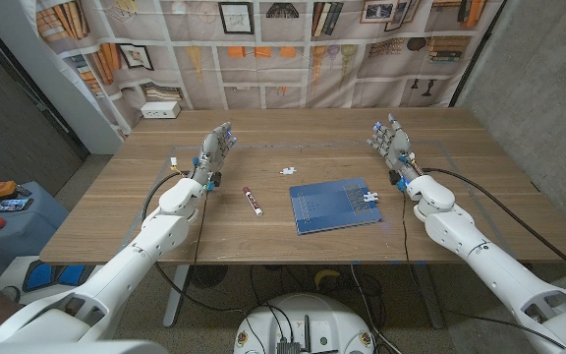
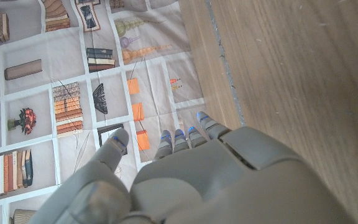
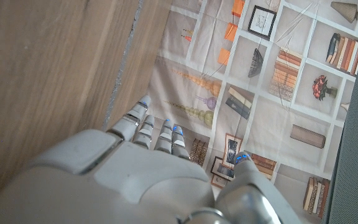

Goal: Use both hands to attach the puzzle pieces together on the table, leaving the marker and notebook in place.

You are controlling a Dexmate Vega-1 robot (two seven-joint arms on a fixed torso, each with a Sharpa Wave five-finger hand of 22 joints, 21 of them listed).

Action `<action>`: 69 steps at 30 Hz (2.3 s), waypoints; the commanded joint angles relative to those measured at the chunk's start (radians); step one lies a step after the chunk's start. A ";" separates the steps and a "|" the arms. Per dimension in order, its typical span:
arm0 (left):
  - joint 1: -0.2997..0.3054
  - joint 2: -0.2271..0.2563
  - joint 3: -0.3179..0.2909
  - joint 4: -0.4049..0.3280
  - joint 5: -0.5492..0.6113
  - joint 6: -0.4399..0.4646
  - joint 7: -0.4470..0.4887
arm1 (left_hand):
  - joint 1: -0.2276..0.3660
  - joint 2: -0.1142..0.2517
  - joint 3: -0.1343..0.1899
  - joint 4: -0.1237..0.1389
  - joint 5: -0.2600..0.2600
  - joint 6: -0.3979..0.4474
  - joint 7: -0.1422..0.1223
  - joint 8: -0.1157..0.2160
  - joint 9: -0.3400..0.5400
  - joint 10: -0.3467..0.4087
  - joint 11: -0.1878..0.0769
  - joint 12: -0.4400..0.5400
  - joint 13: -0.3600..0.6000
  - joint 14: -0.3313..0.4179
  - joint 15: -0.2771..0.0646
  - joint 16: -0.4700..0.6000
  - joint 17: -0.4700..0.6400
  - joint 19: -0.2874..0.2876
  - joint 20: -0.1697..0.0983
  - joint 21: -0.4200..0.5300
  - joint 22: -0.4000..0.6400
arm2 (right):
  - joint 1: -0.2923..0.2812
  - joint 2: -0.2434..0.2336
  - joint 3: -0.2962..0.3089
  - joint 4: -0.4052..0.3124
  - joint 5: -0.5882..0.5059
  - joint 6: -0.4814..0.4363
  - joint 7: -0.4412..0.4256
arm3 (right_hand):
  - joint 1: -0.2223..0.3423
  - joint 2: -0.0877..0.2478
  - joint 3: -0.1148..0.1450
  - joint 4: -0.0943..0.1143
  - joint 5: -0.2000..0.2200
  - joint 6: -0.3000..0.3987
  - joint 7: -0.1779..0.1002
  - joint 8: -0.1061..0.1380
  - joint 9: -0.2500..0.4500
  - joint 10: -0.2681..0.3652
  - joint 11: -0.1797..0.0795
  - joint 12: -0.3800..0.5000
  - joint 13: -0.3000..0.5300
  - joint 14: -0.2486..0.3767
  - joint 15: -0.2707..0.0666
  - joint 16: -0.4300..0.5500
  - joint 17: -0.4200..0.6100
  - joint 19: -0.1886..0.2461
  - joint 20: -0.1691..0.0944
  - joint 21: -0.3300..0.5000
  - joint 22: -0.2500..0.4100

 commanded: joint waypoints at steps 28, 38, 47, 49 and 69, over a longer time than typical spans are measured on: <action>0.026 0.021 -0.024 -0.047 0.017 -0.007 0.051 | 0.020 0.074 0.010 -0.043 -0.001 0.011 -0.015 0.007 0.002 0.020 -0.018 0.010 0.005 0.018 -0.016 0.006 0.004 0.027 -0.002 0.011 0.005 | -0.095 -0.209 -0.016 -0.235 -0.290 -0.023 -0.109 | 0.022 0.009 0.008 -0.018 0.013 0.051 -0.013 -0.009 0.004 0.024 -0.002 0.003 0.000 0.021 -0.012 -0.001 -0.023 0.008 -0.023 0.010 0.001; 0.028 0.013 -0.027 -0.049 0.010 -0.002 0.063 | 0.025 0.074 0.010 -0.055 -0.002 0.014 -0.021 0.007 0.002 0.029 -0.024 0.011 0.004 0.022 -0.021 0.005 0.004 0.029 -0.002 0.010 0.005 | -0.121 -0.267 -0.002 -0.253 -0.370 0.011 -0.118 | 0.030 0.010 0.011 -0.026 0.014 0.050 -0.016 -0.019 0.004 0.015 -0.007 -0.002 0.000 0.022 -0.017 -0.005 -0.031 -0.009 -0.029 0.006 0.001; 0.026 0.015 -0.032 -0.038 0.002 -0.017 0.041 | 0.030 0.076 0.011 -0.066 -0.002 0.025 -0.020 0.009 0.002 0.034 -0.033 0.010 0.004 0.021 -0.025 0.004 0.004 0.027 -0.002 0.009 0.005 | -0.139 -0.306 0.007 -0.269 -0.449 0.041 -0.132 | 0.038 0.011 0.014 -0.035 0.014 0.066 -0.021 -0.022 0.004 0.027 -0.007 0.001 -0.001 0.044 -0.025 -0.001 -0.040 -0.004 -0.031 0.010 0.001; 0.032 0.021 -0.035 -0.047 0.000 -0.008 0.047 | 0.032 0.076 0.011 -0.070 -0.003 0.028 -0.021 0.010 0.002 0.038 -0.036 0.011 0.004 0.022 -0.025 0.003 0.004 0.027 -0.002 0.008 0.005 | -0.148 -0.315 0.012 -0.277 -0.455 0.046 -0.133 | 0.038 0.011 0.014 -0.035 0.013 0.066 -0.022 -0.023 0.004 0.028 -0.007 0.001 -0.001 0.044 -0.027 -0.002 -0.040 -0.003 -0.033 0.010 0.001; 0.067 0.053 -0.051 -0.125 -0.011 0.066 0.103 | 0.041 0.077 0.011 -0.093 -0.005 0.048 -0.024 0.012 0.003 0.057 -0.042 0.012 0.004 0.035 -0.033 0.005 0.004 0.032 -0.002 0.008 0.005 | -0.276 -0.413 0.085 -0.352 -0.618 0.077 -0.233 | 0.060 0.020 0.020 -0.059 0.010 0.079 -0.035 -0.035 0.005 0.036 -0.005 0.001 0.000 0.050 -0.024 -0.005 -0.053 0.001 -0.036 0.012 0.000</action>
